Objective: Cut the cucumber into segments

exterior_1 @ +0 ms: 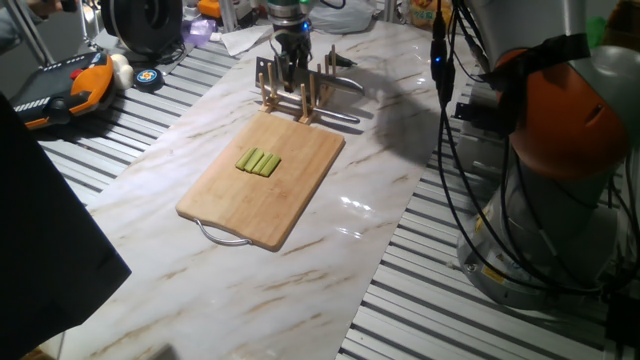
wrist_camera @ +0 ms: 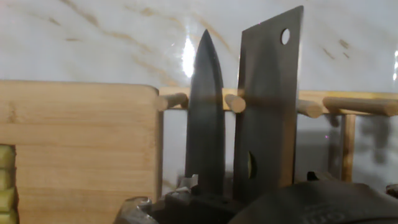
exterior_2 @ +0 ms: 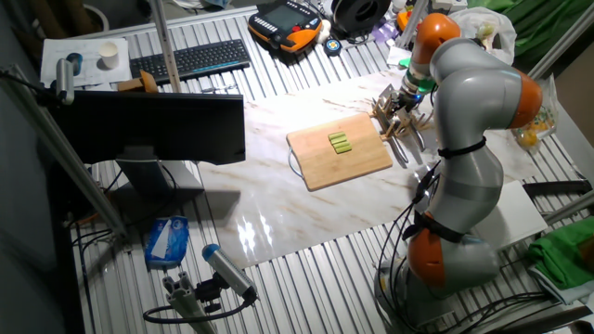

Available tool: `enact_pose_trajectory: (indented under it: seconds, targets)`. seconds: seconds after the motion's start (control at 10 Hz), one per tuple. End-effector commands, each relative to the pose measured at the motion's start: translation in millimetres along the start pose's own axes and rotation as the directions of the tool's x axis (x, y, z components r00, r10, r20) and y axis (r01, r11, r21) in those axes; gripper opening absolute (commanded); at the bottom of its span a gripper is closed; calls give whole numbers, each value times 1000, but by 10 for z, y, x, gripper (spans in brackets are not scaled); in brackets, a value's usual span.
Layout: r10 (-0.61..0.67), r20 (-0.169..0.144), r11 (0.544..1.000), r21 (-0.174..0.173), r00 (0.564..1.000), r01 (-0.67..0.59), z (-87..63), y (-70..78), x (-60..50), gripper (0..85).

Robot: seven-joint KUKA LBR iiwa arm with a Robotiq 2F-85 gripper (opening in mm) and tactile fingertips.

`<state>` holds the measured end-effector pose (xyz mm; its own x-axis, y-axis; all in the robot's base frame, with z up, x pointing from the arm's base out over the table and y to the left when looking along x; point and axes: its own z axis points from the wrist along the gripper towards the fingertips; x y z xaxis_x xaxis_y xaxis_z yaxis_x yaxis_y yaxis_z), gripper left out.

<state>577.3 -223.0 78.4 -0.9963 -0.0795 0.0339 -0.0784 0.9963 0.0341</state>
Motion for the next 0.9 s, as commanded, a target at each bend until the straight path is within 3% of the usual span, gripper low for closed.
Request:
enact_pose_trajectory:
  seconds: [0.0,0.2,0.4,0.8]
  targets:
    - [1,0,1000,-1,1000,-1,-3,-1,2,770]
    - [1,-4,1000,-10,1000,-1,-17,-5,7,643]
    - [8,3,1000,-21,1000,-8,-32,6,-1,613]
    - [15,4,1000,-10,1000,-15,-169,85,-71,600]
